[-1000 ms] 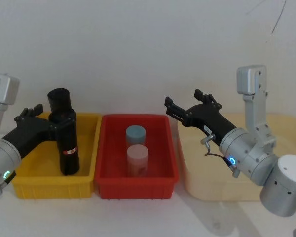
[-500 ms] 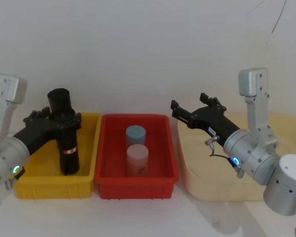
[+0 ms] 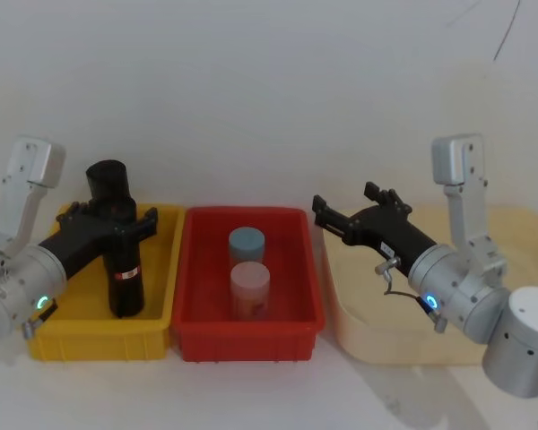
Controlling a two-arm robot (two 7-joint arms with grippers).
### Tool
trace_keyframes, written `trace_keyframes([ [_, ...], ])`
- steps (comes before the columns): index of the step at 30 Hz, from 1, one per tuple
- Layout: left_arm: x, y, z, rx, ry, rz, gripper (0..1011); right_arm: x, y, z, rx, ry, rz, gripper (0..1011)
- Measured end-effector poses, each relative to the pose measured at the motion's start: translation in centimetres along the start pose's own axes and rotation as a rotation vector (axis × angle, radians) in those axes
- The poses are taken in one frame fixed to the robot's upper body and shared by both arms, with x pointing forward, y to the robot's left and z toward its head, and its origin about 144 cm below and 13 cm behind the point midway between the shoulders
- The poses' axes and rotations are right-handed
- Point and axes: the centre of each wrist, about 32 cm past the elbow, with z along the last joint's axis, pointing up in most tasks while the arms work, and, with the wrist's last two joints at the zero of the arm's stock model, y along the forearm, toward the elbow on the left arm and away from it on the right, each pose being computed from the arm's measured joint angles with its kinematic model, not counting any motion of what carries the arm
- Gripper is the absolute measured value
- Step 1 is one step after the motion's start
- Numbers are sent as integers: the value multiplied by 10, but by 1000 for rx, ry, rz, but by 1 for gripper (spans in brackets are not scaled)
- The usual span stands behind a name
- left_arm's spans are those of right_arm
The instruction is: Pick up the garbage bag with the one hand and transfer it to the other hand.
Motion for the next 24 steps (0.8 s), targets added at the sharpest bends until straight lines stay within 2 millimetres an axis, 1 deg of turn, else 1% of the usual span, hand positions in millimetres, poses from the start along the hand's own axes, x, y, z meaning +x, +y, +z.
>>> trace_keyframes([
  [11, 1, -5, -1, 6, -2, -5, 1000, -5, -3, -4, -64, 0, 90, 1001],
  [24, 1, -7, -2, 9, -3, -8, 1000, -17, -3, -10, -139, -1, 190, 1002],
])
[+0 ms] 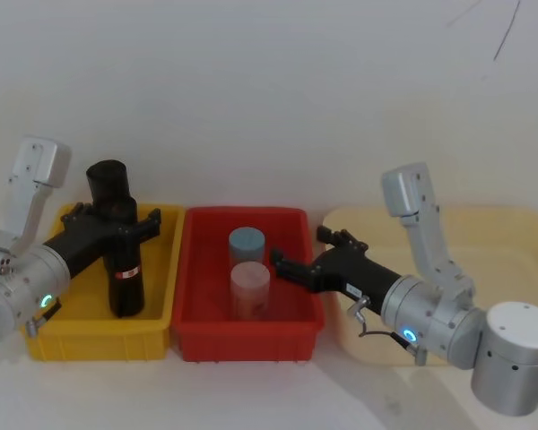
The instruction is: Pick up the garbage bag with the one hand and transfer it to the other hand.
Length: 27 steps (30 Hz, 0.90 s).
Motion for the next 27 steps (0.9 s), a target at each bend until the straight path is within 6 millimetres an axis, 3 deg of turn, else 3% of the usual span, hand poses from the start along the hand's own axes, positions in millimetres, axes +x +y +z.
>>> trace_keyframes([
  [27, 0, -1, 0, 1, 0, -2, 1000, -11, 21, -8, -41, -45, 85, 1002],
])
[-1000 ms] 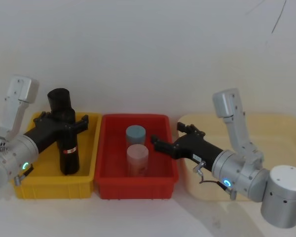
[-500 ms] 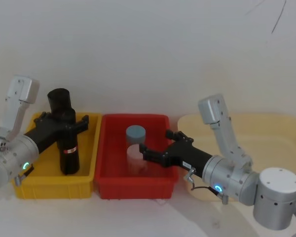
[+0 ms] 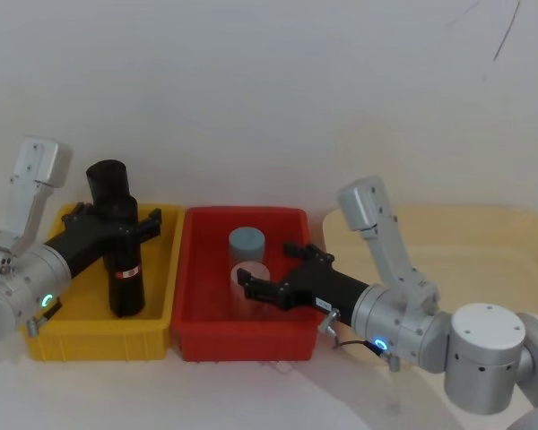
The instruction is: Pick up the garbage bag with the one hand and transfer it to the other hand.
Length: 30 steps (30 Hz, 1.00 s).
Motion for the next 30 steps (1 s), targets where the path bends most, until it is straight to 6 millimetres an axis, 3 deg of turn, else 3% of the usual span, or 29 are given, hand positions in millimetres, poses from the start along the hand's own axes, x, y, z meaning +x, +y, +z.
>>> trace_keyframes([
  [30, 0, 0, 0, 0, 0, 0, 1000, 5, 23, -8, -25, -22, -1, 1002],
])
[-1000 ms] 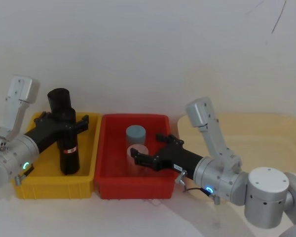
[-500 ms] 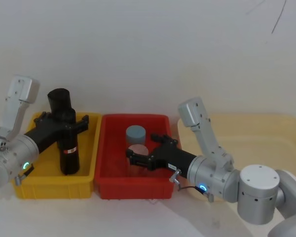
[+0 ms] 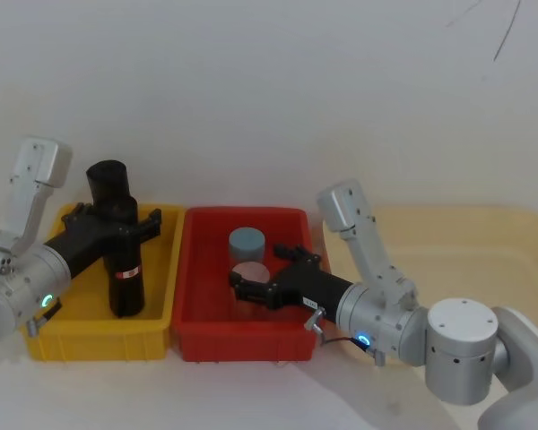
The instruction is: Pick up the garbage bag with the one hand and transfer it to the other hand.
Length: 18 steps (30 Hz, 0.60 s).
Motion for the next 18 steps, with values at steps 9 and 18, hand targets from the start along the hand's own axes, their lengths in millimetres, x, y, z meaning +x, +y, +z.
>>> trace_keyframes([
  [9, 0, 0, 0, 0, 0, 0, 1000, -1, 2, -1, -20, 0, -2, 1001],
  [18, 0, 0, 0, 0, 0, 0, 1000, -2, 4, -1, -37, -1, -2, 1001],
])
